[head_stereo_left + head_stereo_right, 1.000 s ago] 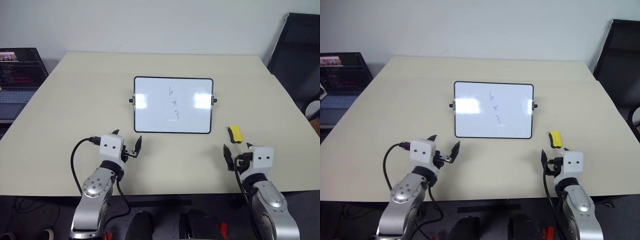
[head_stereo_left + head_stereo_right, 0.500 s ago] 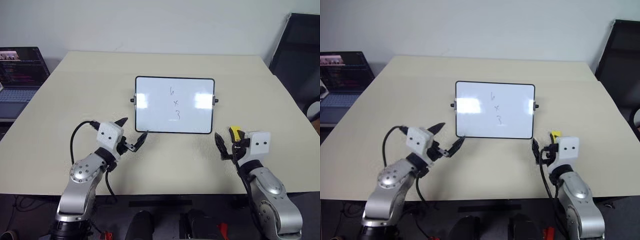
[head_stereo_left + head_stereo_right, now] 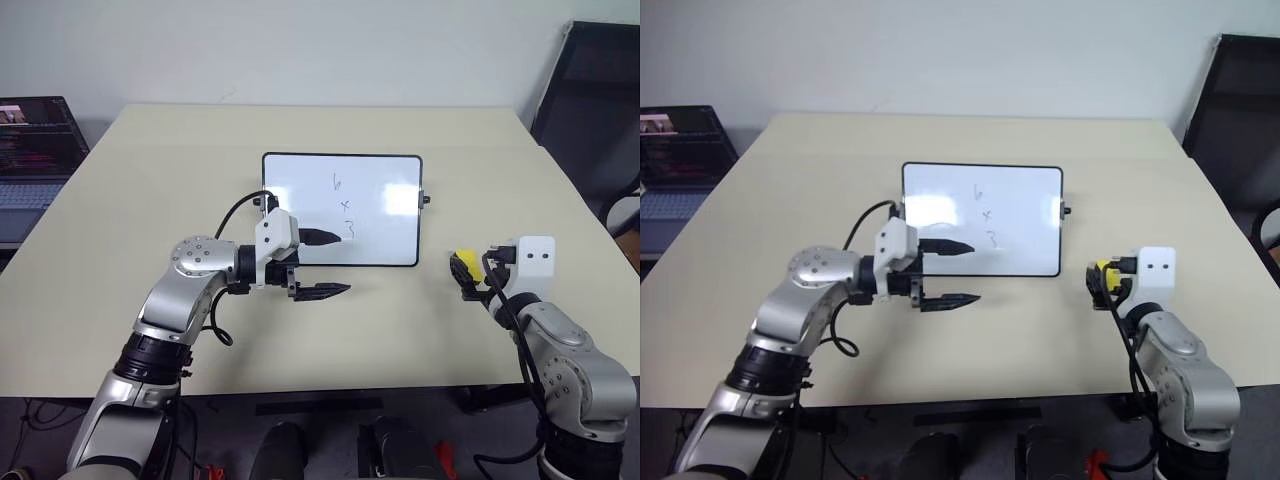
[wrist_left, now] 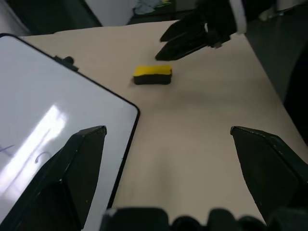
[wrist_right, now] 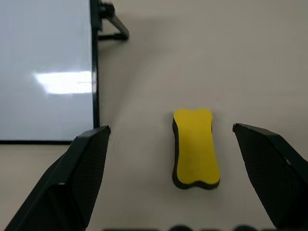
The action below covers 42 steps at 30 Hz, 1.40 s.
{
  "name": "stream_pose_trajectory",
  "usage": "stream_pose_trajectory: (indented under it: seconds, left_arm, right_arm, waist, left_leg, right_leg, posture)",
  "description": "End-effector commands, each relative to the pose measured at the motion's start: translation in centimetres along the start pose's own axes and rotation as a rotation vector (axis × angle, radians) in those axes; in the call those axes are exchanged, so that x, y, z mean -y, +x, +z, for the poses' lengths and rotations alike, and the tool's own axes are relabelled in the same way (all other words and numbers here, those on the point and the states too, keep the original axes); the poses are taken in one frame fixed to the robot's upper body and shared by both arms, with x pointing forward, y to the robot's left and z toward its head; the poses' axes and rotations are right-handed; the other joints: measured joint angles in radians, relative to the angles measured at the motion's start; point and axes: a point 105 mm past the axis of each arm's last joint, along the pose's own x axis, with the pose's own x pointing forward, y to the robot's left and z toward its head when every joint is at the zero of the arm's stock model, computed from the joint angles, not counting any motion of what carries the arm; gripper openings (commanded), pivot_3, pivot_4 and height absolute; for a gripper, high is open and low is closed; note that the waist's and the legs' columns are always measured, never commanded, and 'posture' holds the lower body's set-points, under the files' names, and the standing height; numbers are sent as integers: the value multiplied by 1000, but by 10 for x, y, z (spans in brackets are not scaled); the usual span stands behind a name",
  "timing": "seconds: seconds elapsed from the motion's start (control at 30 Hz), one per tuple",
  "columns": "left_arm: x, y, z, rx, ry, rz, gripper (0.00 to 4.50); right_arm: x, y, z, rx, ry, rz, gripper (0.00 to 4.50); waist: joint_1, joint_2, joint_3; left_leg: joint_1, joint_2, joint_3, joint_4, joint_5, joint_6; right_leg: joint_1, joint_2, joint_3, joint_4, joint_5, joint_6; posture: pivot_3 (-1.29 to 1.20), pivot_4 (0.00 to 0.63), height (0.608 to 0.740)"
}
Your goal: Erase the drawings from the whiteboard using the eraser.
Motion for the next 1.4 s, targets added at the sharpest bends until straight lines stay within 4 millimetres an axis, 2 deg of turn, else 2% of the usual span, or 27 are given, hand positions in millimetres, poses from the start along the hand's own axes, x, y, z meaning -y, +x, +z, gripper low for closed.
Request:
stream_pose_trajectory:
  seconds: [0.03,0.27,0.5,0.77,0.87,1.1,1.13,1.33,1.4]
  left_arm:
    - [-6,7,10,14,25,-49,4500]
    - [-12,15,13,33,44,-68,4500]
    - [-12,10,7,21,41,-45,4500]
    - [-12,4,6,12,44,-25,4500]
    - [-11,4,7,12,44,-20,4500]
    - [-11,5,9,12,35,-6,4500]
    - [-11,4,9,11,31,0,4500]
    - [-15,-1,-2,-29,-23,110,4500]
    - [-18,-5,-3,-18,-49,182,4500]
  right_arm:
    - [7,11,3,-7,-38,-6,4463]
    - [16,33,4,-4,-97,-15,4463]
    - [22,52,3,-4,-75,-26,4463]
    - [26,60,-6,-33,-77,-50,4463]
    - [28,60,-7,-34,-73,-62,3864]
    - [28,58,-8,-39,-60,-60,1359]
    - [27,58,-9,-42,-58,-56,1151]
    - [20,55,-4,-12,-49,-32,1135]
    - [15,50,-1,2,-96,-8,1135]
  waist:
    - [-2,0,0]
    - [-6,0,0]
    - [-5,0,0]
    - [-5,1,1]
    - [-5,1,1]
    - [-5,1,1]
    - [-5,1,1]
    - [-6,1,1]
    - [-5,1,1]
  left_leg:
    - [0,0,0,0,0,0]
    - [0,-1,1,0,0,0]
    - [0,0,1,0,0,0]
    - [0,0,0,0,0,0]
    - [0,0,0,0,0,0]
    - [0,0,0,0,0,0]
    - [0,0,0,0,0,0]
    - [0,1,-1,0,0,0]
    - [0,0,-1,0,0,0]
  right_leg:
    - [0,0,0,0,0,0]
    - [0,0,0,0,0,1]
    - [0,0,1,0,0,0]
    - [0,0,1,0,1,0]
    - [0,0,1,0,1,0]
    - [0,0,0,0,1,0]
    - [0,0,1,0,1,0]
    - [0,0,1,0,1,0]
    - [0,0,1,1,1,0]
  posture:
    - [0,150,740]
    - [0,150,740]
    - [0,150,740]
    - [0,150,740]
    - [0,150,740]
    - [0,150,740]
    - [0,150,740]
    - [0,150,740]
    - [0,150,740]
